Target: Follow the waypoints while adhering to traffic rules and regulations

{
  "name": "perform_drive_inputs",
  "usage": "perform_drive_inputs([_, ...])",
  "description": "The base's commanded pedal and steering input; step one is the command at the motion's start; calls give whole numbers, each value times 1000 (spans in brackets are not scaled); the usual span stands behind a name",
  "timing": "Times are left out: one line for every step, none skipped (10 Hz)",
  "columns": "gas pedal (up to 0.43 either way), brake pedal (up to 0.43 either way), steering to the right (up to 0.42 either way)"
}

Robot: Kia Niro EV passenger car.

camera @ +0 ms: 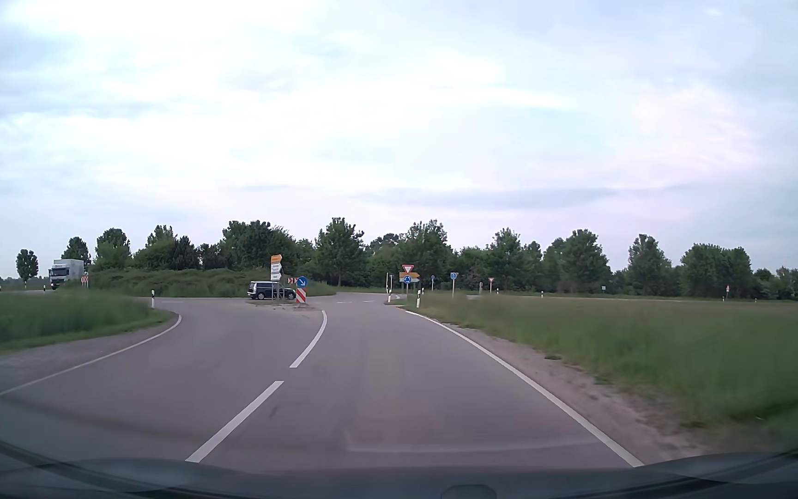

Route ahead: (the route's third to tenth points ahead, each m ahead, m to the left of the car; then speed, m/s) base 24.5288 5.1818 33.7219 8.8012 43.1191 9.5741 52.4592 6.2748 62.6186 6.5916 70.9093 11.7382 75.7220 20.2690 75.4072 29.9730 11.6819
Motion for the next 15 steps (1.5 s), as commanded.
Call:
perform_drive_inputs([59,0,-46])
perform_drive_inputs([59,0,-45])
perform_drive_inputs([59,0,-45])
perform_drive_inputs([79,0,-44])
perform_drive_inputs([87,0,-43])
perform_drive_inputs([87,0,-42])
perform_drive_inputs([87,0,-40])
perform_drive_inputs([87,0,-36])
perform_drive_inputs([87,0,-31])
perform_drive_inputs([79,0,-28])
perform_drive_inputs([79,0,-28])
perform_drive_inputs([79,0,-28])
perform_drive_inputs([79,0,-28])
perform_drive_inputs([79,0,-27])
perform_drive_inputs([79,0,-26])
